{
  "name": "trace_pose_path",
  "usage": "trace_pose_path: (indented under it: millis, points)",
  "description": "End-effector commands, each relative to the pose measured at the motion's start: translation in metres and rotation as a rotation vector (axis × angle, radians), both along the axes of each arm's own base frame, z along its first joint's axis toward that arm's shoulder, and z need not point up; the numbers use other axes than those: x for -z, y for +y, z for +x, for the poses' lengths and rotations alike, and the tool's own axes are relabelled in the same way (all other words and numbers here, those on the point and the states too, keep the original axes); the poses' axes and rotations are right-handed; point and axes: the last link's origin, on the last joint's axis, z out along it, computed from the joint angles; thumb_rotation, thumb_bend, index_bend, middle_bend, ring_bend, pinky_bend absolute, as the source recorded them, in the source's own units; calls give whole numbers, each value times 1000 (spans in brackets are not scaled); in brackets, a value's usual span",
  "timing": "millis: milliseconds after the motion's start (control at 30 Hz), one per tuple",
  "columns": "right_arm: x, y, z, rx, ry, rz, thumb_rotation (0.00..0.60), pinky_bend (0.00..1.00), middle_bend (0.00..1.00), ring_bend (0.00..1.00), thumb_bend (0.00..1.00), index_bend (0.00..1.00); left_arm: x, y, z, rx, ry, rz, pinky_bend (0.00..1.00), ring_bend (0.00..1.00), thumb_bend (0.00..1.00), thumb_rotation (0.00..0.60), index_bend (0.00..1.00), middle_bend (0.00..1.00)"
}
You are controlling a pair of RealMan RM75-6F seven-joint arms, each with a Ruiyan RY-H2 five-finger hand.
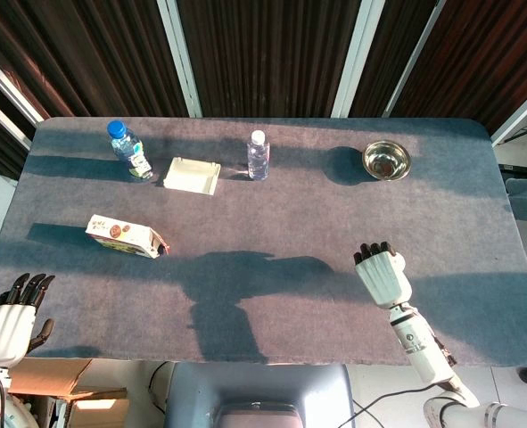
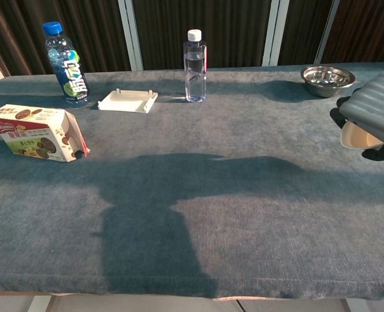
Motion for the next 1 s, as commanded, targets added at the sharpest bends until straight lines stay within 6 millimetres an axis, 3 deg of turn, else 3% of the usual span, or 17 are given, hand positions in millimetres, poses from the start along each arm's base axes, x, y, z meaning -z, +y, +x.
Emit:
trace_pose_path:
  millis: [33, 233, 500, 667, 767, 1000]
  points:
    - [14, -9, 2, 86, 22, 66, 600, 632, 535, 519, 405, 596, 0, 0, 0, -1, 1, -2, 334, 87, 345, 600, 157, 142]
    - [27, -12, -5, 126, 24, 106, 600, 593, 494, 450, 405, 507, 1, -1, 0, -5, 3, -5, 335, 88, 345, 600, 157, 142]
    - [30, -15, -10, 137, -19, 122, 600, 478, 270, 236, 405, 312, 0, -1, 0, -5, 2, -4, 335, 88, 345, 600, 157, 142]
    - [29, -19, -12, 131, -99, 134, 600, 268, 30, 19, 370, 73, 1, -1, 0, -7, 3, -6, 336, 88, 343, 600, 158, 142]
    - [22, -22, -14, 95, -204, 133, 600, 198, 0, 0, 317, 2, 0, -1, 0, -9, 2, -7, 336, 88, 344, 600, 158, 143]
    - [-2, -31, -37, 145, -377, 134, 600, 182, 0, 0, 302, 0, 0, -1, 0, -12, -1, -7, 336, 88, 344, 600, 160, 142]
